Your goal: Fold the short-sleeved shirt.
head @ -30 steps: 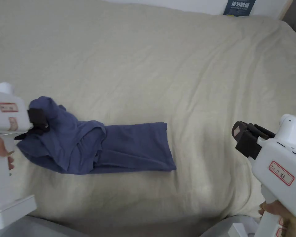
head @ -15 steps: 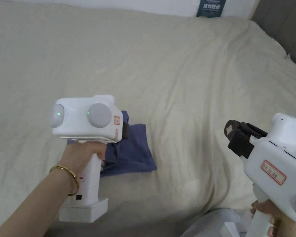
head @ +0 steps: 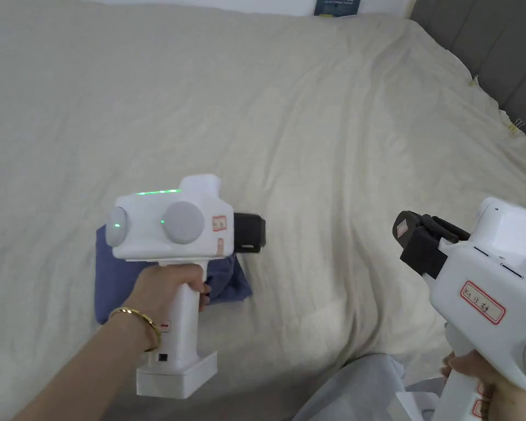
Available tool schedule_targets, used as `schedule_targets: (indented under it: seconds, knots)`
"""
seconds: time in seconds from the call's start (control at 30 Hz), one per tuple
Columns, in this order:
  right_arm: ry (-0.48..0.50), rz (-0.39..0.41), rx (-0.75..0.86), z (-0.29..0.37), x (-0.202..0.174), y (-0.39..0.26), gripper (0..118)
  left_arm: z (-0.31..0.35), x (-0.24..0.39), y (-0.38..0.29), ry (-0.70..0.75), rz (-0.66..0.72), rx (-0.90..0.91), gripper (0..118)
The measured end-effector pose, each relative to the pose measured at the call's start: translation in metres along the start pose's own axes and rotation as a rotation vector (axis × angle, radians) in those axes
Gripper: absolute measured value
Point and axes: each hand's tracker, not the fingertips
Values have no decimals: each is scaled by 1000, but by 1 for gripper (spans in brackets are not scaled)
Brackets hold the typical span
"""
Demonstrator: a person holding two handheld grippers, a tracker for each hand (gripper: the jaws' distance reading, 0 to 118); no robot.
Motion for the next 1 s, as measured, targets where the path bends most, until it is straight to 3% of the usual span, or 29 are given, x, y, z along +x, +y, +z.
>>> schedule_targets:
  seconds: [0.07, 0.1, 0.13, 0.17, 0.2, 0.23, 0.4, 0.67, 0.77, 0.9, 1.0]
  knots:
    - [8, -10, -3, -1, 1, -1, 3, 33, 1, 7, 36, -44, 101, 96]
    - [12, -13, -4, -2, 1, -1, 3, 42, -2, 9, 69, -66, 139, 90]
    - [14, -15, -6, -3, -2, -1, 3, 47, -5, 10, 125, -92, 188, 77]
    - [14, -15, -6, -4, -3, -2, 3, 51, -7, 10, 217, -126, 222, 44]
    - [17, -16, -6, -5, -4, -2, 3, 45, -13, 10, 287, -157, 231, 21]
    - [20, -16, -6, -5, -5, -2, 3, 42, -16, 6, 325, -180, 237, 9]
    - [25, -2, -14, -8, -9, -2, 3, 19, -11, -30, 227, -158, 113, 3]
    - [9, -9, -13, -4, -3, 1, 3, -50, 43, -110, 218, -453, -72, 3]
    - [-9, -18, -4, 2, 2, 3, 3, -66, 56, -118, 288, -487, -26, 3]
    - [-19, -29, 2, 7, 7, 4, 3, -71, 62, -105, 262, -426, -54, 3]
    - [-20, -27, 2, 9, 7, 4, 3, -47, 59, -82, 80, -291, -62, 3]
